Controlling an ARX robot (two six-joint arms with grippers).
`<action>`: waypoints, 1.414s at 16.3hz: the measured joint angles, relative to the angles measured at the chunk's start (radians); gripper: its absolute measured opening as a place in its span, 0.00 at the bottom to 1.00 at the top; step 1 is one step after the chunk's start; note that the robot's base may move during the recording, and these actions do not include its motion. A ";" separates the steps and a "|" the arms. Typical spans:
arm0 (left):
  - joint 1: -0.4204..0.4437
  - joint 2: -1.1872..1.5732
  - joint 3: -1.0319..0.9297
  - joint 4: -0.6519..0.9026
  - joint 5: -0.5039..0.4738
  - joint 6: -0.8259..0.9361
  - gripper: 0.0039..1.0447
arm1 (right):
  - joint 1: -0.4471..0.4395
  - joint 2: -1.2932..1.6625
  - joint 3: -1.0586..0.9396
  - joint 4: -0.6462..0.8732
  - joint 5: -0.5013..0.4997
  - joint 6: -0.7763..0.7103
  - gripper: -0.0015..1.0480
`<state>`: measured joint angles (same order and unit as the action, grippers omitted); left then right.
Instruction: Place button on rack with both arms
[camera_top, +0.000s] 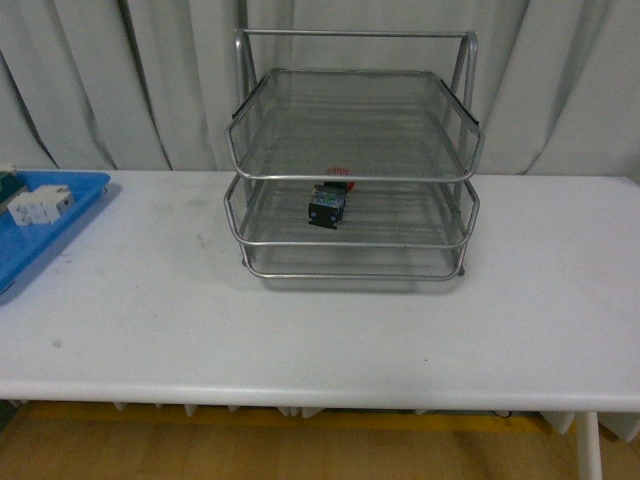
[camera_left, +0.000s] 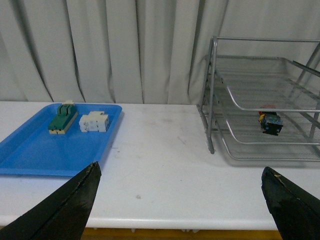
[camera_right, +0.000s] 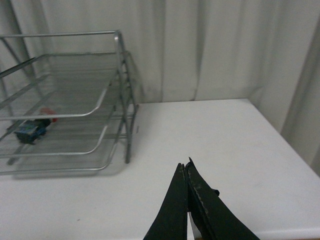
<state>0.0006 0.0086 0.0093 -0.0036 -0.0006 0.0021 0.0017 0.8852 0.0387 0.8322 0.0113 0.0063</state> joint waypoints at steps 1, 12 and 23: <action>0.000 0.000 0.000 0.000 0.000 0.000 0.94 | -0.008 -0.051 -0.007 -0.039 -0.001 0.000 0.02; 0.000 0.000 0.000 0.000 0.000 0.000 0.94 | -0.006 -0.397 -0.027 -0.349 -0.008 0.000 0.02; 0.000 0.000 0.000 0.000 0.000 0.000 0.94 | -0.006 -0.679 -0.027 -0.625 -0.008 0.000 0.02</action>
<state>0.0006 0.0086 0.0093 -0.0036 -0.0002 0.0021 -0.0040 0.2058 0.0113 0.2073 0.0032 0.0059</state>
